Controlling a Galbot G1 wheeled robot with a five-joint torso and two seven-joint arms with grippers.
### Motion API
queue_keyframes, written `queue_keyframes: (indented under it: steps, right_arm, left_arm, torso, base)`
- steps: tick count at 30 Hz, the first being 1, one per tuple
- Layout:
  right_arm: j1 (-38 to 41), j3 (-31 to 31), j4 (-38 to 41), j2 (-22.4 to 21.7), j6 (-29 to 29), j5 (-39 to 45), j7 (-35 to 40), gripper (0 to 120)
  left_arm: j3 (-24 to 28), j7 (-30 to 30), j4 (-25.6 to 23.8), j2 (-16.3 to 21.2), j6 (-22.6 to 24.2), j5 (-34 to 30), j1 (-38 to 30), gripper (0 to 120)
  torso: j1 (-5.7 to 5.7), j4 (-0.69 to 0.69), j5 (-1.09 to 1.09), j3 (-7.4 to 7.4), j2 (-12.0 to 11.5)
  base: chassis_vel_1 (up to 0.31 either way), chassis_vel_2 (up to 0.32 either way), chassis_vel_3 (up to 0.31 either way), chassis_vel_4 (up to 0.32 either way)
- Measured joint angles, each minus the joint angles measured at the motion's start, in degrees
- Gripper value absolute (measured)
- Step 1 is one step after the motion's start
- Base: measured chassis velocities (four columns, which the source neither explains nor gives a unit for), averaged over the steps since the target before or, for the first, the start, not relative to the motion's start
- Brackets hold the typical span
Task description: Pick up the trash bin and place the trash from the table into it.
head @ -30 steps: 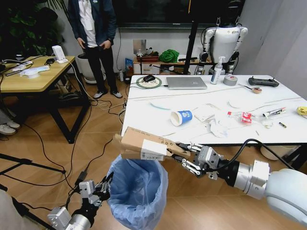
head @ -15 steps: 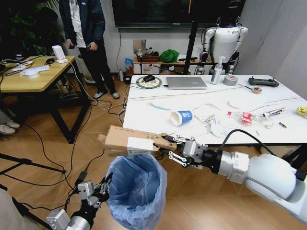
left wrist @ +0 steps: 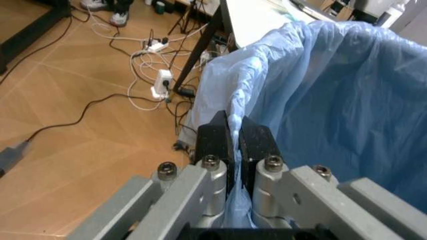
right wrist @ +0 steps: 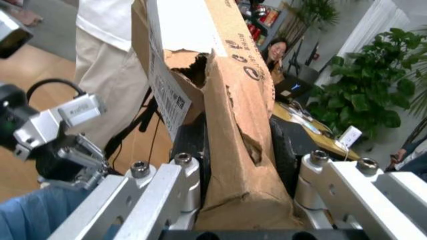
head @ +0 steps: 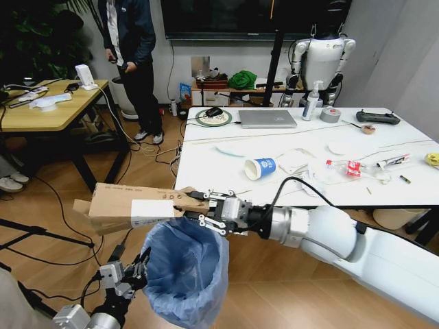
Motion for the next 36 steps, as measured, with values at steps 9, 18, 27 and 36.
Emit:
queue_keyframes:
  steps: [9,18,27,36]
  right_arm:
    - [-1.8,0.4,-2.2,-0.5,1.0,-4.1,-2.1,23]
    - [-3.7,2.6,-2.4,-2.5,1.3,-7.4,-3.0,23]
    - [-4.1,2.5,-1.4,-2.6,2.1,-6.9,-3.0,23]
    - [-4.7,2.4,-0.7,-2.7,2.3,-6.5,-3.0,23]
  left_arm:
    - [0.1,0.0,-0.2,0.1,-0.1,-0.9,-0.3,0]
    - [0.0,-0.3,-0.4,0.5,-0.1,-2.0,-0.9,0]
    - [0.7,-1.0,-0.5,-0.3,0.2,-2.6,-1.1,0]
    - [1.0,-1.9,-1.2,-0.7,0.5,-3.7,-0.6,0]
  torso:
    - [0.0,-0.01,0.01,0.0,0.0]
    - [0.0,-0.01,0.01,-0.01,0.0]
    - [0.0,0.0,0.0,-0.01,0.0]
    - [0.0,0.0,0.0,-0.01,0.0]
  base:
    - [0.0,0.0,0.0,0.0]
    - [0.0,0.0,0.0,0.0]
    - [0.0,0.0,0.0,0.0]
    - [0.0,0.0,0.0,0.0]
